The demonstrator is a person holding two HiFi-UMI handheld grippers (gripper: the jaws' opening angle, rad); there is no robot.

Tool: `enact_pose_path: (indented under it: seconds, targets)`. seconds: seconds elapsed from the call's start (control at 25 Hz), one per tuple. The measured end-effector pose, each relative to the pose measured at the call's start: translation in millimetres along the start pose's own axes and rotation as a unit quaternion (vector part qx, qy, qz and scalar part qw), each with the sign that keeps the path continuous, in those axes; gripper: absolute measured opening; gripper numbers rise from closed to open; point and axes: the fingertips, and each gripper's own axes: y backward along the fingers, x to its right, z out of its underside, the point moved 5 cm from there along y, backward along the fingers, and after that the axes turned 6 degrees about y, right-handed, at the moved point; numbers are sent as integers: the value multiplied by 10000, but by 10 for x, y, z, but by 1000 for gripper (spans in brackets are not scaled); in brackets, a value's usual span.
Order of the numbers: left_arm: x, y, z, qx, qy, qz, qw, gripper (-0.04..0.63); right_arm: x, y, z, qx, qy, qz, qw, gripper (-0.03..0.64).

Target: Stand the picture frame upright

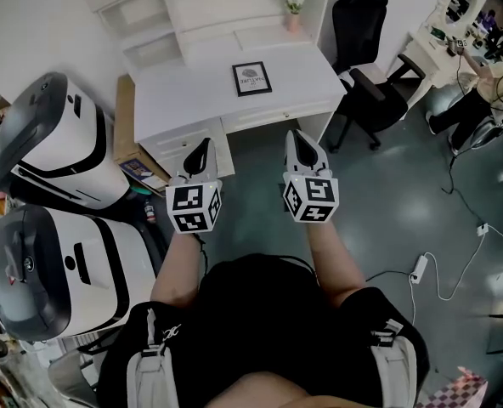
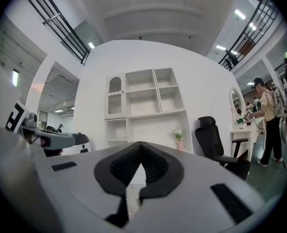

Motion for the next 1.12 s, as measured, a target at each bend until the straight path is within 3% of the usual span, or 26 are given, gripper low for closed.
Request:
enact_pose_path:
  seconds: [0.24,0.52,0.88,1.12]
  targets:
    - [184,-46,39,49,66,-152,9999,15,165,45,44,2,104,-192,9998,0]
    - [264,-164,41,108,23,-92,9999,15,321,-28,101,-6,-136,27,9999,0]
    - [150,-575,21,311,12,47,9995,15,383,-355,176,141,365,95,9992,0]
    - [-80,-1014,-16,314,160,41,9994,15,469,-817,161,133,414,74,9990,0]
